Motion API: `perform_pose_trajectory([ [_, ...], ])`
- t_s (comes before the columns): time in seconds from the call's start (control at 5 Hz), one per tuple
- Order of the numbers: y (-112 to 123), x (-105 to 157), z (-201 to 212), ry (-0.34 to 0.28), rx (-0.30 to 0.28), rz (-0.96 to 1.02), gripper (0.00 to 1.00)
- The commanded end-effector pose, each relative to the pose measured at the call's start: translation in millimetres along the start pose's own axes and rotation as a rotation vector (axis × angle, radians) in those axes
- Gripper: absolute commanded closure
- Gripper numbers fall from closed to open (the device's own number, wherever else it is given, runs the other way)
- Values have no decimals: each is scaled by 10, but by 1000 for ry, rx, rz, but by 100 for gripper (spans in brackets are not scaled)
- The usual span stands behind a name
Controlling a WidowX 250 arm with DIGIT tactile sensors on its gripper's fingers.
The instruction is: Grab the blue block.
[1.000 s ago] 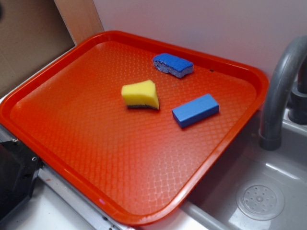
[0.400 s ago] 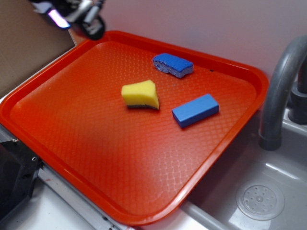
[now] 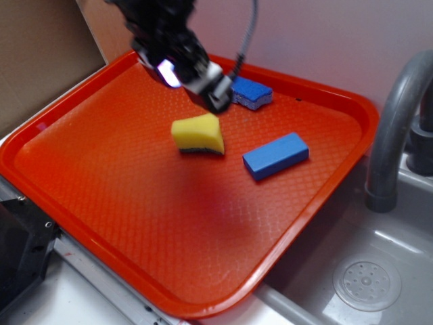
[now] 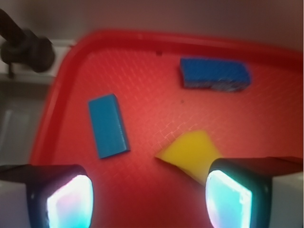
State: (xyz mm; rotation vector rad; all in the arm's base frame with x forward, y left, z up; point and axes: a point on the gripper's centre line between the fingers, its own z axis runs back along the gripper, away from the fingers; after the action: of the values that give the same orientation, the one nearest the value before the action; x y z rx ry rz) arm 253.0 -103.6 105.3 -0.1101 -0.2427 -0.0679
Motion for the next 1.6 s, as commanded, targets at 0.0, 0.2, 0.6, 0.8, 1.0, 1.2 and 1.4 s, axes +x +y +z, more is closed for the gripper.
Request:
perform_pose_trajectory([
  [0.0, -262, 244, -303, -20, 18, -78, 0],
  [0.2, -435, 220, -464, 11, -33, -139, 0],
  [0.6, -518, 161, -684, 49, -16, -191, 0],
  [0.8, -421, 176, -807, 75, 33, -168, 0],
  [1.0, -375, 174, -864, 103, 70, -154, 87],
  [1.2, -498, 63, -866, 118, 101, -149, 100],
  [1.4, -508, 2, -722, 100, 148, -128, 100],
])
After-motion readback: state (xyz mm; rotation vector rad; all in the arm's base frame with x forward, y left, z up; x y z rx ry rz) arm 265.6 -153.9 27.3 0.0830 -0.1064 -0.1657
